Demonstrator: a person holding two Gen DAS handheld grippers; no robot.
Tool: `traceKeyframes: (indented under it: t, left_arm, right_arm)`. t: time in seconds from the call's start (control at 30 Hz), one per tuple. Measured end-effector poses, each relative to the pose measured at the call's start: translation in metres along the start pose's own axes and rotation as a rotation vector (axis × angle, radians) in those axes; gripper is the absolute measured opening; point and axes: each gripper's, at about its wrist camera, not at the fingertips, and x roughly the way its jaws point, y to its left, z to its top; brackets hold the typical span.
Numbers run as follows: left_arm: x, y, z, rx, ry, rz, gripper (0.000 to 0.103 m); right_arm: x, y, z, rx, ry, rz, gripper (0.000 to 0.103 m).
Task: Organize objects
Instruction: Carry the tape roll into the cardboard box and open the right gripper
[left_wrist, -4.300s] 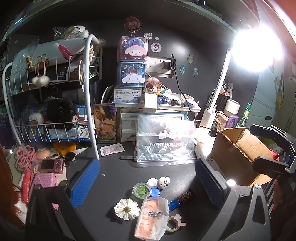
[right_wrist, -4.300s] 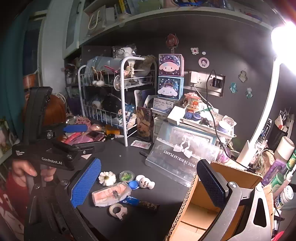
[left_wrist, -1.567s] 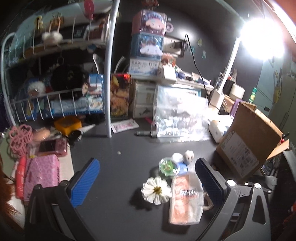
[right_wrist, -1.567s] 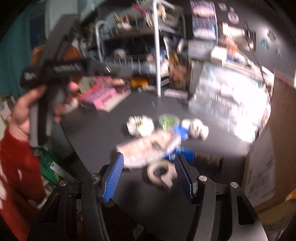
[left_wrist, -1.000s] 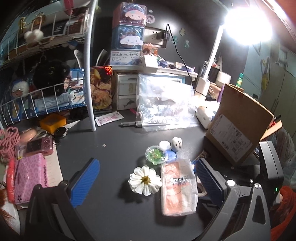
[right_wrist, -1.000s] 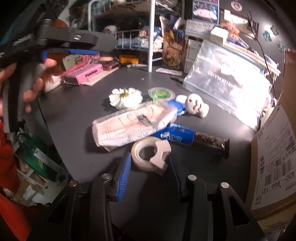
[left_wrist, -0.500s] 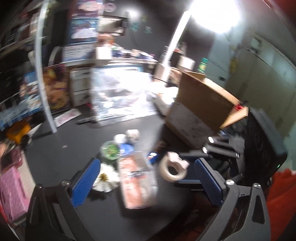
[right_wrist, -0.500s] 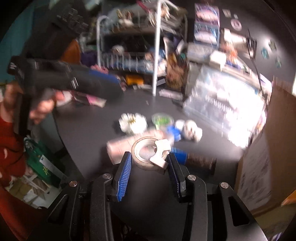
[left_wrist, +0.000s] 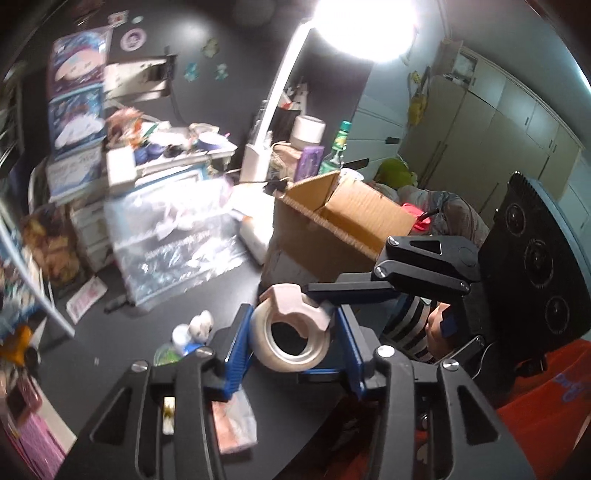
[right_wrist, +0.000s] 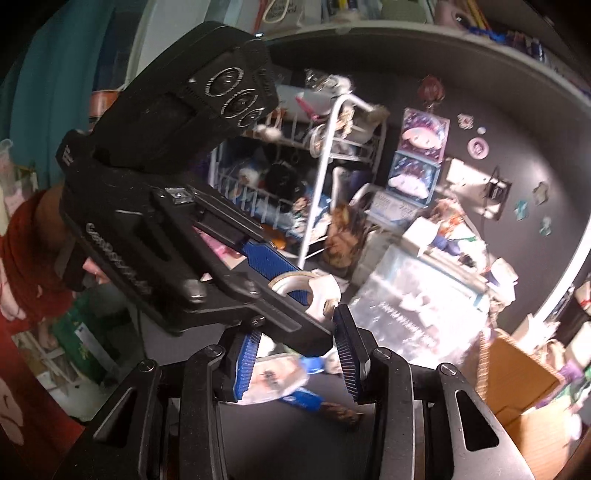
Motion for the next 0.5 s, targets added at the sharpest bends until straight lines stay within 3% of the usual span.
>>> traceKeyframes:
  t: [0.3, 0.5]
  left_arm:
    - [0.048, -0.034, 0.077, 0.085, 0.055, -0.063, 0.042]
    - [0.1, -0.046, 0.115, 0.094, 0.147, -0.128, 0.042]
  right_arm:
    - [-0.039, -0.065, -0.002, 0.088, 0.016, -0.089, 0.035]
    - [-0.051, -0.121, -0.014, 0.18, 0.114, -0.118, 0.035]
